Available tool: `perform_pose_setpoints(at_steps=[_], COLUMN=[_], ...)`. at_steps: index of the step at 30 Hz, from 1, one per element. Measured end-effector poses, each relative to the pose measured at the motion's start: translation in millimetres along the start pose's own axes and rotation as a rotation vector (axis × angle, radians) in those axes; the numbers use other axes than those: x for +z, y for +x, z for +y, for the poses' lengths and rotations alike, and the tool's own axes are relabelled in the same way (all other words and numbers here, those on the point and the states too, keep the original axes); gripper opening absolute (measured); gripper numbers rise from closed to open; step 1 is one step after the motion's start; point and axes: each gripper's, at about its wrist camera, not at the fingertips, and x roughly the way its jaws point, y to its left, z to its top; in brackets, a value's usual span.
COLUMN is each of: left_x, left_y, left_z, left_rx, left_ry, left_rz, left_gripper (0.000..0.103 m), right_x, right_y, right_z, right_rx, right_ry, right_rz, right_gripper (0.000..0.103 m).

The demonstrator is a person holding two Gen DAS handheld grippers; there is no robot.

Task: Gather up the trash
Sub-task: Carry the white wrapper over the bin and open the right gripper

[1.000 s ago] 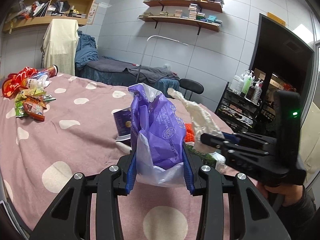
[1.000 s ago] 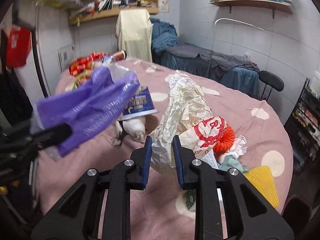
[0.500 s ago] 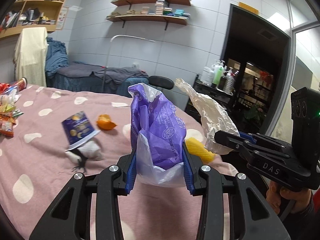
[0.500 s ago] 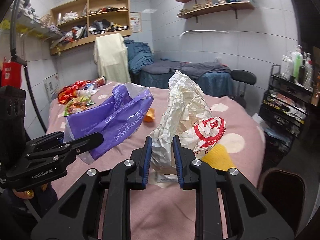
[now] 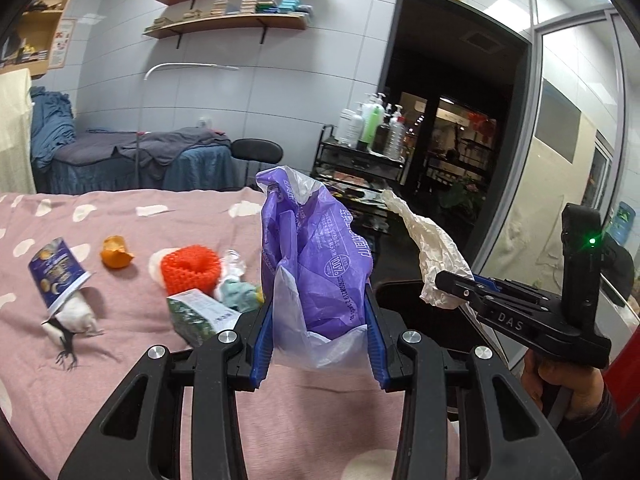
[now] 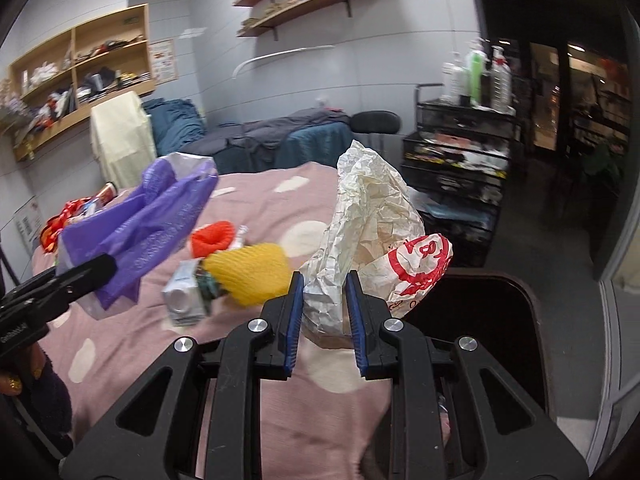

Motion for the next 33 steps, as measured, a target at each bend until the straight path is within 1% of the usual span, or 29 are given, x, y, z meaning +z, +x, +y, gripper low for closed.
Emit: perform_pose_setpoints(at_steps=[7, 11, 16, 20, 22, 24, 26, 29, 33], left_x=[0.3, 0.9, -0.9, -2.7, -3.4, -4.7, -5.4, -6.2, -3.6], left_y=[19.2, 27.6, 36.6, 41.3, 43.2, 45.3, 47.4, 51.1, 54.6], left_z=[-19.1, -26.4, -35.6, -42.7, -45.8, -49.3, -51.6, -56.0, -66.4], left_rx=[-0.037, -0.057, -0.082, -0.097, -0.104, -0.111, -0.117, -0.129, -0.152], left_ry=[0.031, 0.045, 0.058, 0.071, 0.078, 0.082, 0.084, 0.086, 0.101], left_rz=[0.032, 0.047, 0.068, 0.079, 0.084, 0.089, 0.096, 0.107, 0.112], left_gripper=[0.039, 0.039, 0.039, 0.039, 0.039, 0.039, 0.039, 0.039, 0.039], right_x=[-18.8, -33.1, -51.3, -63.4, -67.8, -72.0, -73.8, -77.3, -75.5], right_y=[14.5, 32.3, 54.3, 70.4, 75.5, 77.9, 77.4, 72.1, 55.4], right_z=[-52.0, -74.3, -88.8, -95.1, -99.7, -103.0, -104.9, -107.0, -109.5], right_rx=[-0.080, -0.103, -0.099, -0.116, -0.122, -0.125, -0.133, -0.143, -0.195], right_ry=[0.118, 0.175, 0.224, 0.245, 0.272, 0.294, 0.313, 0.327, 0.345], right_rz=[0.062, 0.127, 0.198, 0.244, 0.255, 0.258, 0.253, 0.245, 0.192], right_gripper=[0.023, 0.023, 0.024, 0.025, 0.032, 0.052, 0.062, 0.065, 0.074])
